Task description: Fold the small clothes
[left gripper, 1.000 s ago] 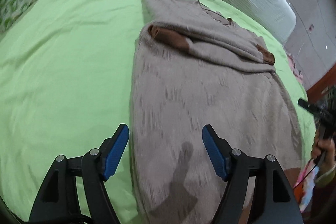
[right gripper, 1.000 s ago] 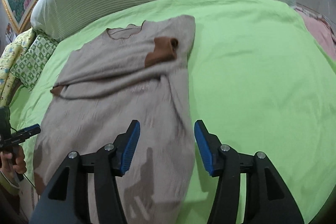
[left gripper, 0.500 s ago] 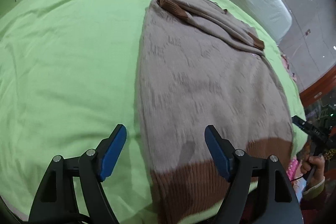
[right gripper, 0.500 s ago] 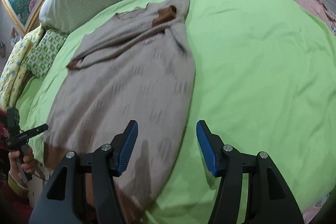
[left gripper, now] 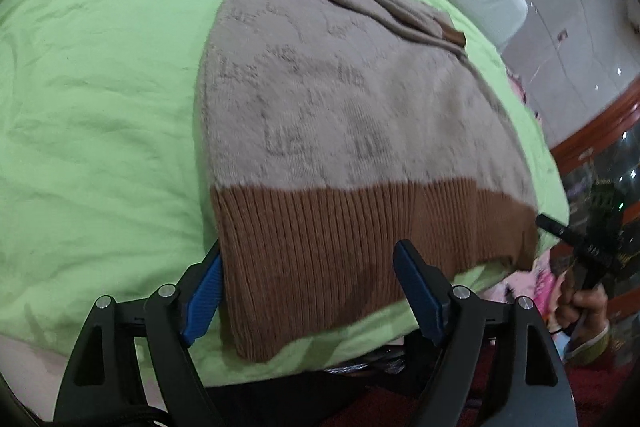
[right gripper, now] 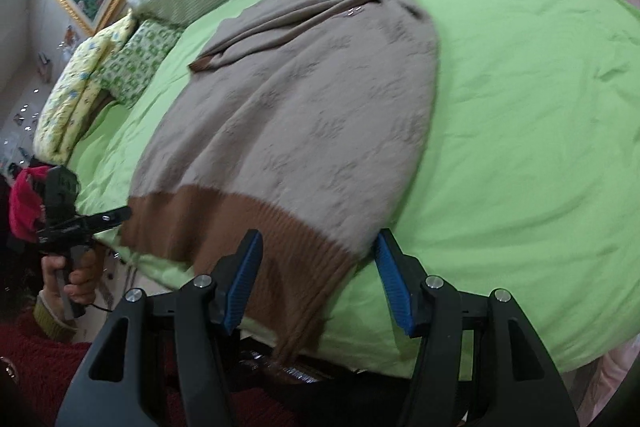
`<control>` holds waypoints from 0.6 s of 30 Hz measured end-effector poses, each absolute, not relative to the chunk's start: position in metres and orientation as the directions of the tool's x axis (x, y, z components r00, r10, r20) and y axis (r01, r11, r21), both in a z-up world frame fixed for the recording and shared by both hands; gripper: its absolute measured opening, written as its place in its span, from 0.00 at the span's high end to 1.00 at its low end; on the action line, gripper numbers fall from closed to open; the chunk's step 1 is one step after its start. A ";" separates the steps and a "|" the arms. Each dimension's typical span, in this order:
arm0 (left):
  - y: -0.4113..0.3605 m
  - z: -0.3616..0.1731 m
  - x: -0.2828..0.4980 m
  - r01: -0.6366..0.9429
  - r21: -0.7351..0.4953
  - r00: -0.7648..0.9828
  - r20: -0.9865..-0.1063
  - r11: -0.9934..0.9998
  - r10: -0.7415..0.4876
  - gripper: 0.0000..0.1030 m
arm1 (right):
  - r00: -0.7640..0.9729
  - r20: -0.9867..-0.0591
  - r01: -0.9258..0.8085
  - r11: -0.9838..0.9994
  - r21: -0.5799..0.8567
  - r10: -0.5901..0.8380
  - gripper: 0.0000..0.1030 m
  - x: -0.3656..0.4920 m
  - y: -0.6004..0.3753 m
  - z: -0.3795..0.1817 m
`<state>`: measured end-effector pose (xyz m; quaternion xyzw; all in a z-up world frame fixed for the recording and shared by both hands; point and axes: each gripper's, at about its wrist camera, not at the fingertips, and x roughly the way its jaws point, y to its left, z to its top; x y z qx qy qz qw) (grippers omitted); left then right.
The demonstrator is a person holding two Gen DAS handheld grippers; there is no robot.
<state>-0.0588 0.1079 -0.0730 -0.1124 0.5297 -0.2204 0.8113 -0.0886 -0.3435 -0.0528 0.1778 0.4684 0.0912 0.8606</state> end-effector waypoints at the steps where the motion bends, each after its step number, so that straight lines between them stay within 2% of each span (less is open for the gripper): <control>1: 0.109 -0.073 -0.060 0.238 -0.416 0.338 -0.811 0.877 -0.477 0.22 | 0.541 -0.774 0.001 0.919 0.393 0.330 0.43 -0.090 -0.342 -0.053; 6: 0.125 -0.081 -0.051 0.150 -0.540 0.336 -0.760 0.828 -0.556 0.23 | 0.535 -0.749 -0.016 0.890 0.455 0.392 0.43 -0.097 -0.340 -0.058; 8: 0.122 -0.080 -0.046 0.149 -0.561 0.341 -0.744 0.814 -0.575 0.29 | 0.550 -0.717 -0.010 0.862 0.507 0.428 0.43 -0.094 -0.341 -0.065; 9: 0.118 -0.080 -0.045 0.164 -0.567 0.338 -0.737 0.808 -0.586 0.52 | 0.558 -0.707 -0.008 0.854 0.520 0.435 0.49 -0.094 -0.340 -0.065; 10: 0.116 -0.081 -0.044 0.170 -0.578 0.323 -0.732 0.798 -0.599 0.87 | 0.566 -0.692 -0.011 0.843 0.537 0.448 0.56 -0.092 -0.339 -0.067; 11: 0.113 -0.085 -0.042 0.164 -0.591 0.301 -0.732 0.790 -0.611 0.93 | 0.564 -0.688 -0.008 0.836 0.548 0.456 0.74 -0.090 -0.338 -0.070; 12: 0.111 -0.087 -0.043 0.160 -0.593 0.304 -0.731 0.789 -0.611 0.91 | 0.563 -0.690 0.000 0.836 0.549 0.454 0.89 -0.090 -0.339 -0.073; 15: 0.113 -0.068 -0.054 0.217 -0.582 0.386 -0.687 0.784 -0.616 0.92 | 0.590 -0.650 -0.018 0.812 0.583 0.479 0.90 -0.096 -0.345 -0.071; 18: 0.125 -0.036 -0.065 0.268 -0.620 0.462 -0.589 0.737 -0.663 0.92 | 0.662 -0.511 -0.084 0.733 0.675 0.548 0.90 -0.117 -0.363 -0.052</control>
